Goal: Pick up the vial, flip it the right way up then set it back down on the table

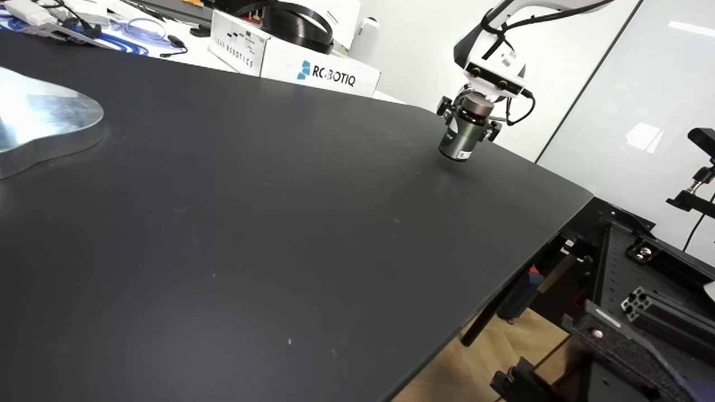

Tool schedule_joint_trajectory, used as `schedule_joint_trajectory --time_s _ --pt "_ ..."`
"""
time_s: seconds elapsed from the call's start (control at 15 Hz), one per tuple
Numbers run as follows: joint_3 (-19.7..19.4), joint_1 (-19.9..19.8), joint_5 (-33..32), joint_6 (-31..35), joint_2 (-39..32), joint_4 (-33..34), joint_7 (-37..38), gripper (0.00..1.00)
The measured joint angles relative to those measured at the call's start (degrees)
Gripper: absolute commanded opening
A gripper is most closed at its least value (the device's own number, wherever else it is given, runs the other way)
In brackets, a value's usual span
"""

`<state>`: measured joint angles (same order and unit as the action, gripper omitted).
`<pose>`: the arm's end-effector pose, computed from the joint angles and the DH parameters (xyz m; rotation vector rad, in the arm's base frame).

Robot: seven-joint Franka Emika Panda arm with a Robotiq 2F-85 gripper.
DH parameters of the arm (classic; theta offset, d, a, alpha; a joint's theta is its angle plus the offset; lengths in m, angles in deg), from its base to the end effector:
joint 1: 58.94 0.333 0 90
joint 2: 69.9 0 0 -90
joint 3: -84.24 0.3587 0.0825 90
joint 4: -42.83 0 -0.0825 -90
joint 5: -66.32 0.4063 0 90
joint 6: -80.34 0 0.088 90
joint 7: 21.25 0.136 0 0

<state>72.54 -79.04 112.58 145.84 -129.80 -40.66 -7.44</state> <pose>0.5590 -0.1946 0.0684 -1.6743 1.0056 1.3498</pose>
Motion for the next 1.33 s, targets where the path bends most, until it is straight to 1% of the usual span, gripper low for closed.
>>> schedule_joint_trajectory --time_s 0.4,0.47,0.53,0.67,1.0,1.33 --pt "0.00 -0.25 0.95 0.00 -2.61 2.46 0.23 0.45" --pt "0.00 -0.28 1.07 0.00 -3.02 2.89 0.29 0.93" --pt "0.00 -0.32 1.27 -0.03 -3.35 3.21 0.41 0.93" --pt "0.00 -0.44 1.39 -0.37 -3.69 3.68 0.54 1.00" --pt "-0.01 -0.68 1.90 -4.24 -3.50 4.71 0.61 1.00" --pt "-0.20 -0.67 2.01 -8.27 -1.09 4.55 0.61 1.00"
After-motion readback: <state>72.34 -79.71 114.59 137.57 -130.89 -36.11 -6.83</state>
